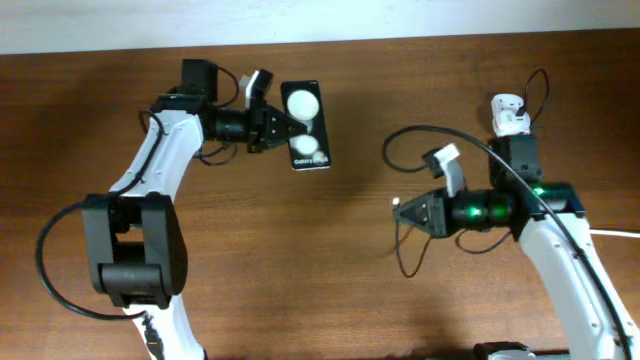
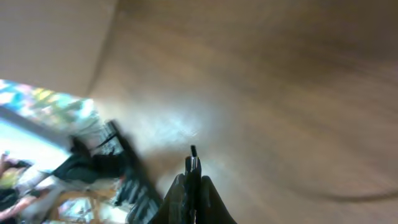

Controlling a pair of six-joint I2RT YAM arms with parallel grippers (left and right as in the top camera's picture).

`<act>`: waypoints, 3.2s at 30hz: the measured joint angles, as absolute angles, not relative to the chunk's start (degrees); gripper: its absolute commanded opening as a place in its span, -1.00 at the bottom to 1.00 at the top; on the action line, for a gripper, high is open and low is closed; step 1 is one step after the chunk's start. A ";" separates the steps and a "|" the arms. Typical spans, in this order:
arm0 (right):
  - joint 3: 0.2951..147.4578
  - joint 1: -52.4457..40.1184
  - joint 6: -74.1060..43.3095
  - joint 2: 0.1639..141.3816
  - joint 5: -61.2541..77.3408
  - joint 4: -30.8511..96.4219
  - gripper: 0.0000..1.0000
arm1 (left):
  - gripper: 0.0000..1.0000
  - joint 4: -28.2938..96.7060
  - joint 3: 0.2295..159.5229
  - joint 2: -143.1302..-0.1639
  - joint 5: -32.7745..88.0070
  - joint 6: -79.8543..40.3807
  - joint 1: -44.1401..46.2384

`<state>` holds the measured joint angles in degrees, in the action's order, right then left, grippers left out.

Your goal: Plug charger to phone and switch on socket

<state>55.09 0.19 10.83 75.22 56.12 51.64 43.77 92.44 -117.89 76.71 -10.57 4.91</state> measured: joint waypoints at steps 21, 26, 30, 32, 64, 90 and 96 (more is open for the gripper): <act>51.94 -15.66 -29.98 90.30 66.85 -2.96 -0.92 | -1.00 39.38 92.44 -117.89 87.02 -7.90 6.96; 51.94 -16.93 -31.75 90.30 64.73 -4.56 -0.93 | -1.00 39.38 92.44 -117.89 87.02 -7.90 6.96; 51.94 -16.93 -31.81 90.30 64.29 -4.62 -0.92 | -1.00 39.38 92.44 -117.89 87.05 -7.90 7.01; 51.94 -16.93 -31.79 90.30 64.31 -4.60 -0.92 | -1.00 39.22 92.44 -117.89 87.02 -7.90 7.35; 51.83 -14.55 -33.41 96.82 74.02 -14.26 -0.92 | -1.00 37.91 92.47 -118.52 86.17 -8.16 8.40; 51.31 -11.99 -34.76 97.25 77.08 -18.39 -0.92 | -1.00 37.50 92.97 -118.52 86.76 -8.38 8.88; 50.96 -11.77 -37.28 97.36 77.28 -21.08 -0.92 | -1.00 37.39 93.14 -118.52 86.78 -8.38 8.93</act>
